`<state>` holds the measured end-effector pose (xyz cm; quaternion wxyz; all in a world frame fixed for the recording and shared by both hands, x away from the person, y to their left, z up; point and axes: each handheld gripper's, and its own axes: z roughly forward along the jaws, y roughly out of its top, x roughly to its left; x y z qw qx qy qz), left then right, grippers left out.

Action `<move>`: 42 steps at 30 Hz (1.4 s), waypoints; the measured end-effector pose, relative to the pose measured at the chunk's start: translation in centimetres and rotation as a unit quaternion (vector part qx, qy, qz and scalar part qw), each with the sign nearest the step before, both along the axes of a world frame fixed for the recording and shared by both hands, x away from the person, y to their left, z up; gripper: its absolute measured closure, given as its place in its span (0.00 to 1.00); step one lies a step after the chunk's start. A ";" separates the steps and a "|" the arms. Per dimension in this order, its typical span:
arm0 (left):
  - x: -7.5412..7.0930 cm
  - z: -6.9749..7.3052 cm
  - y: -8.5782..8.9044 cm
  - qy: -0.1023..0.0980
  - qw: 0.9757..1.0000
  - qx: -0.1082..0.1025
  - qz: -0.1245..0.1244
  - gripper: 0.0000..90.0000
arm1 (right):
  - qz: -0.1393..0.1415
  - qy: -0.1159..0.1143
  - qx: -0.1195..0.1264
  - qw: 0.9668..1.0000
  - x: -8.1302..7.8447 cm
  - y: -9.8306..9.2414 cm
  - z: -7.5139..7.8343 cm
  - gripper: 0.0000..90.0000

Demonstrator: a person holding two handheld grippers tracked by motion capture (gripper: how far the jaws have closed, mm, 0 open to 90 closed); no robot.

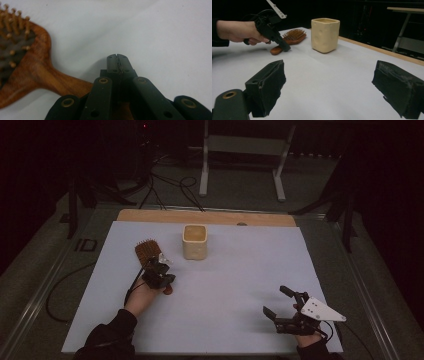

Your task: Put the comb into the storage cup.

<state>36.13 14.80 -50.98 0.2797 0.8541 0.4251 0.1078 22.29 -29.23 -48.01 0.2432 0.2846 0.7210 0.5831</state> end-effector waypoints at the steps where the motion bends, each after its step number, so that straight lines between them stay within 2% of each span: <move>1: -0.1 0.0 0.2 0.001 1.000 0.000 -0.002 1.00 | -0.001 -0.001 -0.001 1.000 0.0 0.1 0.0 0.11; 14: -1.7 0.3 2.7 0.004 1.000 0.016 0.007 1.00 | 0.003 -0.001 -0.005 1.000 0.0 0.2 -0.1 0.11; 18: -2.1 0.2 3.5 0.005 1.000 0.007 0.013 1.00 | 0.004 -0.001 -0.006 1.000 0.0 0.3 -0.1 0.11; 21: -2.3 0.3 3.7 0.004 1.000 0.017 0.012 1.00 | 0.005 0.000 -0.006 1.000 0.0 0.3 -0.1 0.11; 26: -2.5 0.4 4.5 0.006 0.999 0.028 0.015 1.00 | 0.004 0.000 -0.006 1.000 0.0 0.3 -0.1 0.11; 42: -2.8 0.6 7.7 0.013 0.998 0.040 0.042 1.00 | 0.005 0.000 -0.005 1.000 0.0 0.4 -0.1 0.11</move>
